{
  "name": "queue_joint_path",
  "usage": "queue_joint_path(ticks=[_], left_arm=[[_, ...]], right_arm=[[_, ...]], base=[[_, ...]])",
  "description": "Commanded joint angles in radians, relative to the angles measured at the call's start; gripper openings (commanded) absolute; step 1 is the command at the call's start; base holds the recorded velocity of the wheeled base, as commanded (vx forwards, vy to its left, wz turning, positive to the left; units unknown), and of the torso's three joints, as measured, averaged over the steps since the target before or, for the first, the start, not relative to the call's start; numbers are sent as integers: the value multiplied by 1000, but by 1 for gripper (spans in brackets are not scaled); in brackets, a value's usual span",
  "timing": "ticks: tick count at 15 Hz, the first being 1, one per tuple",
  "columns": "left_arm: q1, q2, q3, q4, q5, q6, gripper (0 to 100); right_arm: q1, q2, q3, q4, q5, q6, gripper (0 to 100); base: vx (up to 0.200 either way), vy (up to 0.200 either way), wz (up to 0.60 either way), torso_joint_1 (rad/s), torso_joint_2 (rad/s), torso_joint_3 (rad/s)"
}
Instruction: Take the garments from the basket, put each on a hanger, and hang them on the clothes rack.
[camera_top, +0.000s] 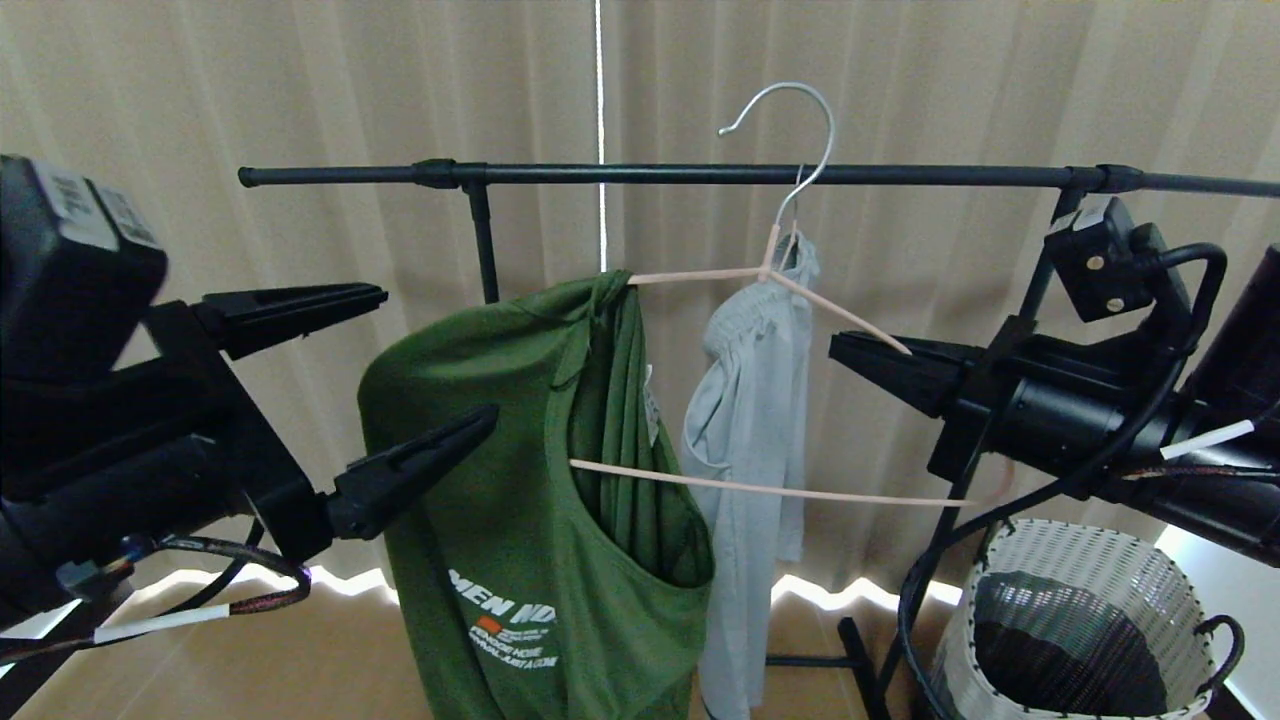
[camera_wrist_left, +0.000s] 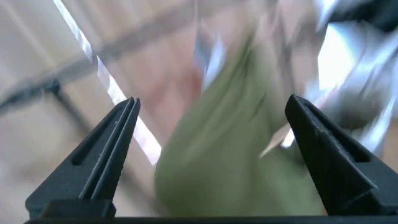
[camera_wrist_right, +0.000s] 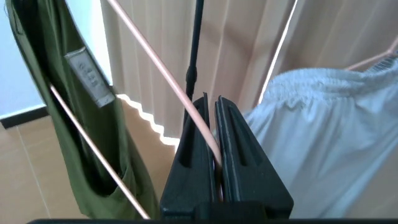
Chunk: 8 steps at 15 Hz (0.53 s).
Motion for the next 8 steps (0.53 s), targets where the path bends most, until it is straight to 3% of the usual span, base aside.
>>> queue_joint_path(ticks=[1,5,8], left_arm=[[7,21,-35,49,1,34,100],[2,72,-88,85,2,144,100],[-55,90,-91,138,5,163,100]], right_arm=[[11,-30,28,-2,1,-18,0],[46,-26,39,-1,1,-27,0],[66,-18,37,-1,1,-30,0]], base=[[0,0,0,0,0,0],[0,0,0,0,0,0],[0,0,0,0,0,0]])
